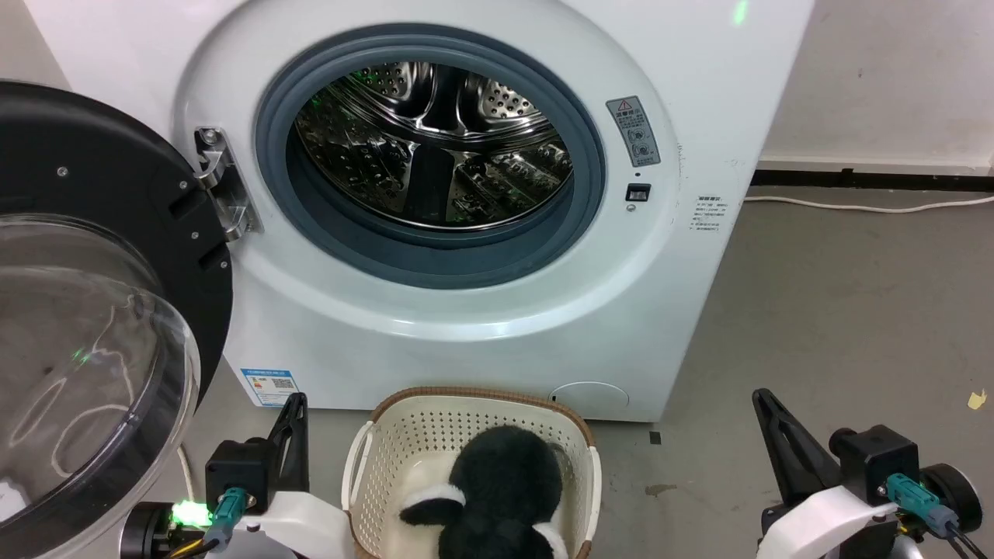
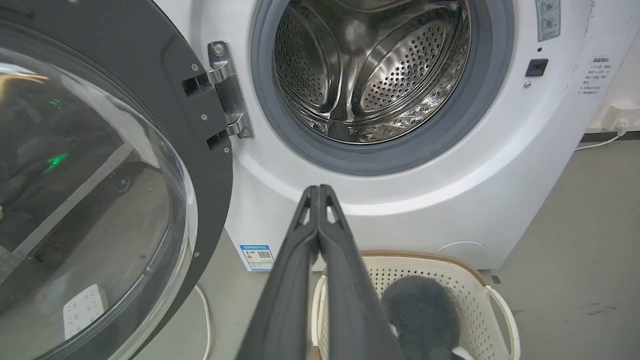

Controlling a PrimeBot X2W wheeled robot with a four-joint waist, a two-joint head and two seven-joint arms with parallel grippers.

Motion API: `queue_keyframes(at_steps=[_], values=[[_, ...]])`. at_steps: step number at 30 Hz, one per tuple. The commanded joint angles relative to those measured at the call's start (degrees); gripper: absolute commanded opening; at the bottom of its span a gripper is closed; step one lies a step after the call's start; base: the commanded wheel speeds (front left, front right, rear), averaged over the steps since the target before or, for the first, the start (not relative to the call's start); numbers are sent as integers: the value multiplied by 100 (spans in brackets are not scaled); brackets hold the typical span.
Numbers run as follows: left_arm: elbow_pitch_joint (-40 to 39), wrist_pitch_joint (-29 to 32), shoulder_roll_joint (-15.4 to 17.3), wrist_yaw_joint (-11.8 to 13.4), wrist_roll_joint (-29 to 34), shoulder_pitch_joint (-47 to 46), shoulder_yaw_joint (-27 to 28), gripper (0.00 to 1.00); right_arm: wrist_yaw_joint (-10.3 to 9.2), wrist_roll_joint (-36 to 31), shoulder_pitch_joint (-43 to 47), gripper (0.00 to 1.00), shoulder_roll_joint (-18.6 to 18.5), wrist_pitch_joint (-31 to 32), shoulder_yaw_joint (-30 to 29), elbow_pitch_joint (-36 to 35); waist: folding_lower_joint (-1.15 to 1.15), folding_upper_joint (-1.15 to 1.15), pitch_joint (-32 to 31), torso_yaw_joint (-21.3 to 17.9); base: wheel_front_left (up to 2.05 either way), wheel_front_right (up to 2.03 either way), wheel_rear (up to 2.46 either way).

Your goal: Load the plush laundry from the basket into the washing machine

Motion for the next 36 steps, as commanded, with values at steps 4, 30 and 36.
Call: queue_keyframes(at_steps=[4,30,36], values=[[-25,2,-1,-25,15,-89,3,0,-5,-29,-67,0,-5,3,-2,-24,0,0,0,0,0,0,0],[38,-129,0,91,-27,-30,-148,100,0,107,-10,100,0,-129,-50,39,0,0,47,-39,0,0,0],[125,-201,3,125,-26,-101,-245,100,-1,164,-55,100,-1,-201,-75,6,0,0,195,-112,0,0,0]])
